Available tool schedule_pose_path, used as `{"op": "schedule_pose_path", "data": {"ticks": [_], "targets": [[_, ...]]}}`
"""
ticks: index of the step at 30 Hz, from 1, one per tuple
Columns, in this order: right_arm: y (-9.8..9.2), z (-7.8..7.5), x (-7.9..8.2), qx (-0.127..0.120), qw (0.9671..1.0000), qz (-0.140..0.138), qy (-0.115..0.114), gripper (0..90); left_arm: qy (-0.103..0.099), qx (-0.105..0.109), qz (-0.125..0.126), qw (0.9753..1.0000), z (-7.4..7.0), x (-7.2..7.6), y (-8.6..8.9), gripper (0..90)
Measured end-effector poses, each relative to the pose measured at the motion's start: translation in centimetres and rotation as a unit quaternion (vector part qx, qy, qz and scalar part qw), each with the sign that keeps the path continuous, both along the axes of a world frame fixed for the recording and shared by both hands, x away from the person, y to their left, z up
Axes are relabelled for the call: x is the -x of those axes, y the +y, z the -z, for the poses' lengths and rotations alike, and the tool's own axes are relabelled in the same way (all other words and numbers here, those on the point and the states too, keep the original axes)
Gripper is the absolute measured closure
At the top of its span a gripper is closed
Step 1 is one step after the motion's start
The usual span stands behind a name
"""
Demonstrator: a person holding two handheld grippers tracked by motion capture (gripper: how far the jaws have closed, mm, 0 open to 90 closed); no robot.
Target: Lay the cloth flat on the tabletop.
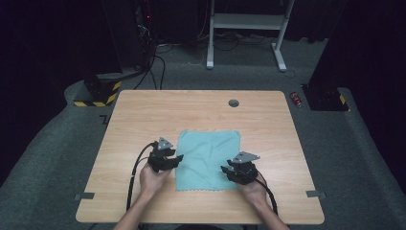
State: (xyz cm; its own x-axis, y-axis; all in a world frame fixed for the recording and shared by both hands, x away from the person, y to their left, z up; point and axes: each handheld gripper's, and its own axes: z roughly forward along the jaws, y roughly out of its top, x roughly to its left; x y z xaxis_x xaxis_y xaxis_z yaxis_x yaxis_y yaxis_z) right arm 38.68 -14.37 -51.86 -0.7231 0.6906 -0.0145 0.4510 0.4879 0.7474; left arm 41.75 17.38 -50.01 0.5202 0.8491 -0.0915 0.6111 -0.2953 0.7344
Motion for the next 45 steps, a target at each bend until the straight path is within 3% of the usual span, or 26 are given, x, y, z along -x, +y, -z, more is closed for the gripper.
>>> {"op": "schedule_pose_path", "data": {"ticks": [6,7,9,12,15,18,22,24,29,31,33,37,42,45], "targets": [[0.0,0.4,-0.1,0.016,0.9998,0.009,-0.004,59.0,0.01,0.001,-0.035,0.9993,0.3,-3.5,0.3,53.4],[-0.1,0.4,-0.1,0.016,0.9998,0.008,-0.006,59.0,0.003,0.007,-0.04,0.9992,0.4,-3.8,0.3,53.4],[-0.1,0.4,-0.1,0.015,0.9998,0.008,-0.006,58.9,-0.004,0.023,-0.049,0.9985,0.6,-4.3,0.4,53.7],[-0.2,0.5,-0.2,0.008,0.9999,0.008,0.0,58.6,0.015,0.007,-0.048,0.9987,0.9,-5.4,0.3,53.0],[-0.2,0.5,-0.2,0.01,0.9999,0.007,-0.002,58.6,-0.001,0.016,-0.062,0.998,1.2,-6.0,0.3,53.2],[-0.2,0.5,-0.2,0.011,0.9999,0.007,-0.004,58.5,0.009,0.026,-0.078,0.9966,1.9,-6.6,0.7,53.7],[-0.2,0.5,-0.1,0.013,0.9999,0.007,-0.005,58.7,-0.003,0.032,-0.081,0.9962,2.1,-6.9,0.8,55.4],[-0.2,0.5,-0.1,0.013,0.9999,0.007,-0.005,58.7,0.014,0.024,-0.072,0.997,1.8,-7.5,0.6,55.8],[-0.1,0.5,-0.1,0.014,0.9998,0.008,-0.008,58.7,0.001,0.024,-0.068,0.9974,1.0,-8.5,-0.3,56.3],[-0.1,0.5,0.0,0.015,0.9998,0.008,-0.008,58.7,0.018,0.015,-0.067,0.9975,1.1,-9.1,-0.5,56.4],[-0.1,0.5,0.0,0.015,0.9998,0.008,-0.007,58.7,0.02,0.007,-0.067,0.9975,1.2,-9.5,-0.7,56.8],[-0.1,0.5,0.0,0.015,0.9998,0.009,-0.009,58.7,0.025,0.01,-0.071,0.9971,1.4,-9.7,-0.6,65.2],[-0.1,0.5,0.0,0.016,0.9998,0.009,-0.009,58.7,0.034,0.008,-0.055,0.9979,1.6,-9.7,-0.6,82.3],[-0.1,0.5,0.0,0.016,0.9998,0.008,-0.009,58.7,0.039,0.004,-0.05,0.998,1.5,-9.9,-0.7,88.1]]}}
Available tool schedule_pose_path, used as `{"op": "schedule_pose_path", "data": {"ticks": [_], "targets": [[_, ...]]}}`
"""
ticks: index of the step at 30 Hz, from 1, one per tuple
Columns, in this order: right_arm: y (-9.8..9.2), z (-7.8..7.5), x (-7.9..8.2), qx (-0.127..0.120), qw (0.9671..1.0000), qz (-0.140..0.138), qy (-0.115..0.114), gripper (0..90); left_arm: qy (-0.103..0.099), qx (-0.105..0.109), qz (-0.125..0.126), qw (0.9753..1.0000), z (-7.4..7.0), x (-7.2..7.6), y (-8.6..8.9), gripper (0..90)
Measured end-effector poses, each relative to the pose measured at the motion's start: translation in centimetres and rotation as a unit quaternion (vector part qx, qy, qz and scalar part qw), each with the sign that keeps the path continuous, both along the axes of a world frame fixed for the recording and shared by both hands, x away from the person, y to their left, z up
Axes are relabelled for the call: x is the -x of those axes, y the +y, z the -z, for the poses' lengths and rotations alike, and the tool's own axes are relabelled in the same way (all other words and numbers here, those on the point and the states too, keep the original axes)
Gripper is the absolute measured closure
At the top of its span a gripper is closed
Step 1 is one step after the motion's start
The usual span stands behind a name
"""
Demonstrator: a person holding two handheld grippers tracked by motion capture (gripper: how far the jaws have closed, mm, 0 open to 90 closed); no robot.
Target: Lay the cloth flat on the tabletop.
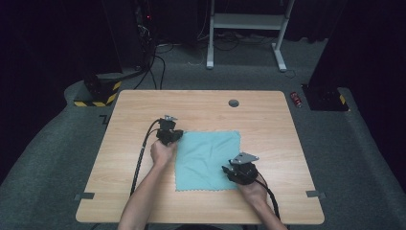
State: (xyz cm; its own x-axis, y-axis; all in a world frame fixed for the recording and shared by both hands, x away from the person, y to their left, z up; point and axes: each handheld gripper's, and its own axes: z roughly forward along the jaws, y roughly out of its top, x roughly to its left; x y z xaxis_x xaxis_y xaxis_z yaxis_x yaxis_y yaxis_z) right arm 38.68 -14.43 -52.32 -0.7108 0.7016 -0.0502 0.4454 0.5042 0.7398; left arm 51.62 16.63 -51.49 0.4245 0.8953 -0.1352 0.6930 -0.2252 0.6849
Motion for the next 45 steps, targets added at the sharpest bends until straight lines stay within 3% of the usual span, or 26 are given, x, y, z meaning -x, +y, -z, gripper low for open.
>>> {"op": "schedule_pose_path", "data": {"ticks": [5,7,12,15,17,20,24,26,29,31,33,35,37,40,42,43,45], "targets": [[0.0,0.0,0.0,0.0,1.0,0.0,0.0,58.7,-0.031,-0.01,0.015,0.9993,-1.2,0.3,-0.8,89.1],[0.0,0.0,0.0,0.0,1.0,0.0,0.0,58.7,-0.039,-0.034,0.01,0.9986,-1.4,0.2,-0.9,89.0],[0.0,0.0,0.0,0.0,1.0,0.0,0.0,58.7,-0.017,-0.074,-0.038,0.9963,-0.6,-0.4,0.0,77.0],[0.0,0.0,0.0,0.0,1.0,0.0,0.0,58.7,-0.029,-0.059,-0.041,0.997,-0.7,-0.1,0.3,71.9],[0.0,0.0,0.0,0.0,1.0,0.0,0.0,58.7,-0.04,-0.047,-0.025,0.9978,-0.9,0.2,-0.1,68.6],[0.0,0.0,0.0,0.0,1.0,0.0,0.0,58.6,-0.047,-0.05,-0.013,0.9976,-0.9,0.0,-0.9,65.4],[0.0,0.0,0.0,0.0,1.0,0.001,0.0,58.6,-0.05,-0.098,-0.028,0.9935,0.0,-0.7,-1.4,60.3],[0.0,0.0,0.0,0.0,1.0,0.001,0.0,58.5,-0.046,-0.096,-0.05,0.993,0.0,-1.1,-0.8,58.7],[0.0,0.0,0.0,0.001,1.0,0.0,-0.001,58.6,-0.035,-0.111,-0.071,0.9907,-0.2,-1.4,0.0,58.7],[0.0,0.0,0.0,0.0,1.0,0.001,-0.001,58.6,-0.032,-0.103,-0.074,0.9914,-0.4,-1.1,0.4,57.8],[0.0,0.0,0.0,-0.001,1.0,0.001,0.0,58.5,-0.036,-0.077,-0.065,0.9942,-0.7,-0.7,0.6,57.5],[-0.1,0.0,-0.1,-0.003,1.0,-0.001,0.003,58.6,-0.041,-0.05,-0.044,0.9969,-1.1,0.0,0.5,57.4],[-0.3,0.0,-0.3,-0.014,0.9998,0.002,0.015,60.0,-0.048,-0.033,-0.016,0.9982,-1.4,0.9,-0.1,56.2],[-1.4,-0.2,-1.1,-0.048,0.9985,0.019,0.019,61.3,-0.047,-0.019,0.025,0.9984,-1.5,2.3,-1.0,52.3],[-2.7,-0.3,-2.0,-0.084,0.9949,0.048,0.03,60.7,-0.044,-0.011,0.038,0.9983,-1.2,3.1,-1.2,50.9],[-3.1,-0.4,-2.7,-0.082,0.994,0.059,0.042,59.6,-0.042,-0.002,0.04,0.9983,-1.0,3.5,-1.2,50.7],[-3.5,-0.7,-3.8,-0.076,0.9939,0.075,0.028,59.2,-0.04,0.005,0.044,0.9982,-0.4,4.2,-1.2,50.3]]}}
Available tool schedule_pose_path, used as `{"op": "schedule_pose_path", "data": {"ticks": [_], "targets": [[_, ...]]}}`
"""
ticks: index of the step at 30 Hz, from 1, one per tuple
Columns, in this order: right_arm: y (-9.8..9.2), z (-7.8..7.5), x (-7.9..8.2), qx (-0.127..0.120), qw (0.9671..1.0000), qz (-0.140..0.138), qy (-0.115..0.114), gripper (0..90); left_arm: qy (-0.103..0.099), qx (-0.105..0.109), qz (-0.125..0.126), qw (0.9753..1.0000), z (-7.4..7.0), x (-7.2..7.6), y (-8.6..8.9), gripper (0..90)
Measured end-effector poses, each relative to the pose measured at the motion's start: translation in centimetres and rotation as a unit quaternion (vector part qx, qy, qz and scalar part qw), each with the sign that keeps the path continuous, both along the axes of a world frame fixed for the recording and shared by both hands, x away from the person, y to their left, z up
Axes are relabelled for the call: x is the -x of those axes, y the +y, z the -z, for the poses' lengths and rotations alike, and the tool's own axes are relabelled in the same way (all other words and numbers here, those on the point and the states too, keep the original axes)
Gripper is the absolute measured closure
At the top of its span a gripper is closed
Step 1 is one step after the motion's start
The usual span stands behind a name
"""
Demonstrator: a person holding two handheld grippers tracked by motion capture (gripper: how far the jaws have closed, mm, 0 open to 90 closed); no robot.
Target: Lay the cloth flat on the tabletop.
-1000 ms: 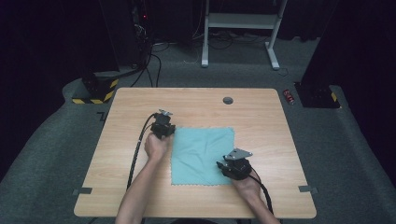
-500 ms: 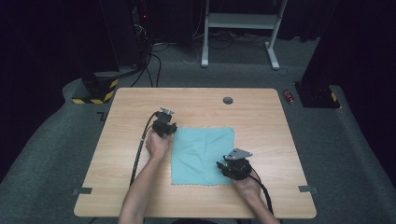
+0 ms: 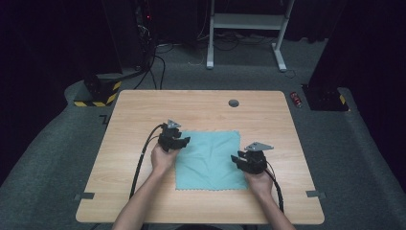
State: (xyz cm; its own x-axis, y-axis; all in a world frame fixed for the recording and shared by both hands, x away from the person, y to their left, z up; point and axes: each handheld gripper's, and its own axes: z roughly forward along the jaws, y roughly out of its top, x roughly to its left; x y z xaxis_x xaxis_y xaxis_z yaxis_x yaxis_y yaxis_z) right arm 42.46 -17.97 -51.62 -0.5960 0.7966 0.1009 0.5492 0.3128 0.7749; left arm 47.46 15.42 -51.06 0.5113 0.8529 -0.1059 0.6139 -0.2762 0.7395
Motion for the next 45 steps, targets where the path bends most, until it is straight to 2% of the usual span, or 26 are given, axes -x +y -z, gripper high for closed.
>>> {"op": "schedule_pose_path", "data": {"ticks": [4,7,9,11,12,13,14,16,17,18,21,22,24,26,27,30,32,34,36,39,40,42,44,45], "targets": [[0.0,-0.8,-2.4,0.009,0.9997,0.015,-0.018,62.0,0.005,-0.004,-0.001,1.0,0.9,0.8,-0.1,48.9],[0.7,-1.0,-4.3,0.014,0.9997,0.013,-0.013,63.8,-0.006,-0.005,-0.002,1.0,1.1,1.5,0.0,48.0],[1.4,-0.8,-5.4,0.018,0.9997,0.013,-0.011,61.3,-0.016,-0.002,-0.007,0.9998,1.3,1.8,0.0,47.7],[2.2,-0.5,-6.3,0.027,0.9993,0.014,-0.024,59.1,-0.027,-0.004,-0.012,0.9996,1.5,2.1,-0.1,47.6],[2.6,-0.3,-6.7,0.03,0.9989,0.017,-0.03,57.8,-0.03,-0.012,-0.012,0.9994,1.5,2.2,-0.3,47.7],[2.9,-0.1,-7.3,0.038,0.9989,0.021,-0.02,57.0,-0.032,-0.015,-0.012,0.9993,1.5,2.2,-0.3,47.5],[3.1,0.0,-7.6,0.041,0.9987,0.022,-0.019,57.0,-0.033,-0.019,-0.011,0.9992,1.5,2.2,-0.4,47.4],[3.0,0.5,-8.2,0.044,0.998,0.036,-0.026,57.0,-0.035,-0.021,-0.01,0.9991,1.5,2.2,-0.4,47.0],[2.8,0.6,-8.4,0.045,0.9978,0.047,-0.012,56.3,-0.033,-0.018,-0.011,0.9992,1.5,2.2,-0.4,47.0],[2.5,0.6,-8.8,0.045,0.9975,0.055,0.002,56.3,-0.032,-0.017,-0.011,0.9993,1.5,2.2,-0.3,47.0],[1.2,0.6,-9.3,0.045,0.9959,0.079,0.007,55.2,-0.041,-0.039,-0.014,0.9983,1.5,2.2,-0.1,47.6],[0.8,0.5,-9.4,0.043,0.9955,0.084,0.011,54.9,-0.039,-0.041,-0.019,0.9982,1.5,2.2,0.0,47.4],[0.0,0.4,-9.2,0.038,0.9952,0.088,0.017,54.5,-0.027,-0.042,-0.028,0.9983,1.3,2.3,0.5,47.3],[-0.4,0.2,-8.6,0.037,0.9959,0.082,0.012,53.9,-0.026,-0.037,-0.025,0.9987,1.0,2.8,1.0,47.3],[-0.5,0.1,-8.3,0.036,0.9961,0.08,0.014,52.7,-0.024,-0.027,-0.018,0.9992,0.7,3.3,1.0,47.1],[-0.7,-0.3,-6.7,0.023,0.9978,0.059,0.016,52.0,-0.021,-0.016,0.009,0.9996,0.2,4.7,0.8,45.4],[-0.1,-0.6,-4.8,0.028,0.999,0.031,0.013,52.0,-0.02,-0.016,0.027,0.9993,-0.1,5.7,0.3,44.7],[0.5,-0.7,-3.1,0.04,0.9992,0.007,0.001,52.1,-0.022,-0.022,0.04,0.9987,-0.1,6.6,-0.3,44.3],[1.2,-0.7,-1.6,0.058,0.9982,-0.013,-0.007,52.0,-0.02,-0.038,0.045,0.9981,0.1,7.2,-0.7,44.2],[2.0,-0.3,-0.5,0.086,0.9957,-0.032,-0.012,51.3,-0.013,-0.063,0.049,0.9968,0.7,7.4,-1.0,44.0],[2.0,-0.2,-0.4,0.092,0.995,-0.036,-0.012,51.2,-0.015,-0.063,0.049,0.9967,0.8,7.4,-0.9,43.5],[1.9,0.1,-0.3,0.094,0.9949,-0.036,-0.005,50.5,-0.015,-0.064,0.048,0.9967,0.8,7.4,-0.5,42.9],[1.4,0.3,-0.2,0.079,0.9963,-0.034,0.004,49.8,-0.015,-0.06,0.049,0.9969,0.9,7.5,0.0,41.9],[1.2,0.3,-0.1,0.08,0.9964,-0.03,0.004,49.4,-0.014,-0.059,0.049,0.9969,0.9,7.5,0.1,41.5]]}}
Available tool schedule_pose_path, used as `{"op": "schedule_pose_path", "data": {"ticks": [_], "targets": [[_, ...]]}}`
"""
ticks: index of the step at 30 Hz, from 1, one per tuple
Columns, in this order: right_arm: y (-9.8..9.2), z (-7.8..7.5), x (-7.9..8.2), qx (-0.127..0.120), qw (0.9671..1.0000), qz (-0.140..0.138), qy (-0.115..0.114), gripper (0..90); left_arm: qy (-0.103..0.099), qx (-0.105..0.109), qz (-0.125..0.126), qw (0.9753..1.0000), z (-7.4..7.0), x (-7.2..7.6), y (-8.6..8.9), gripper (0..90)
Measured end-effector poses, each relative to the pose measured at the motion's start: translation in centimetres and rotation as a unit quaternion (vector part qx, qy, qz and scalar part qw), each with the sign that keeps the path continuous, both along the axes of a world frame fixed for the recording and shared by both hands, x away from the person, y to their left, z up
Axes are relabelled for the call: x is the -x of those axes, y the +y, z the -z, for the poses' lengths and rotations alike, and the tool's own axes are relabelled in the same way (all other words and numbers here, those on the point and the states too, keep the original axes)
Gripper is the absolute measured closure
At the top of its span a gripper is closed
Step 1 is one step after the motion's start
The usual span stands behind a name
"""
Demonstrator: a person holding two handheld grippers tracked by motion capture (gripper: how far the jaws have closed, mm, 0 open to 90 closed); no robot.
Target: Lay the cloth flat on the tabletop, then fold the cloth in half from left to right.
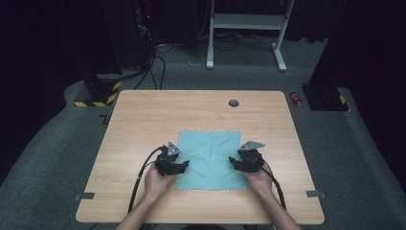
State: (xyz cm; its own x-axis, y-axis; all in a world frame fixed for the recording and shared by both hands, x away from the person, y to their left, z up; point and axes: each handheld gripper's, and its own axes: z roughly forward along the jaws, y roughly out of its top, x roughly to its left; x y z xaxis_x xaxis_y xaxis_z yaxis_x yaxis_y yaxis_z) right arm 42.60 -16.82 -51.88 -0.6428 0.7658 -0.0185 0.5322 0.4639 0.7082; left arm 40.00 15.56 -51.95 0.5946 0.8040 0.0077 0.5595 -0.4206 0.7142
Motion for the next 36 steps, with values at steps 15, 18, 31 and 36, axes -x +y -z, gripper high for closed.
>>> {"op": "schedule_pose_path", "data": {"ticks": [15,18,31,36], "targets": [[-0.8,-0.2,0.4,-0.032,0.9994,0.0,0.009,50.3,-0.017,0.031,-0.023,0.9991,0.7,0.3,1.7,36.9],[-0.7,-0.4,0.6,-0.049,0.9987,0.002,0.011,50.6,-0.008,0.03,-0.025,0.9992,0.5,0.1,1.8,37.6],[2.8,-1.1,2.6,-0.07,0.9958,-0.055,-0.02,55.2,0.02,0.076,-0.056,0.9954,-1.1,-2.8,3.4,39.3],[4.2,-1.2,3.1,-0.069,0.9945,-0.077,-0.015,57.5,0.024,0.06,-0.062,0.996,-1.5,-3.8,3.7,37.4]]}}
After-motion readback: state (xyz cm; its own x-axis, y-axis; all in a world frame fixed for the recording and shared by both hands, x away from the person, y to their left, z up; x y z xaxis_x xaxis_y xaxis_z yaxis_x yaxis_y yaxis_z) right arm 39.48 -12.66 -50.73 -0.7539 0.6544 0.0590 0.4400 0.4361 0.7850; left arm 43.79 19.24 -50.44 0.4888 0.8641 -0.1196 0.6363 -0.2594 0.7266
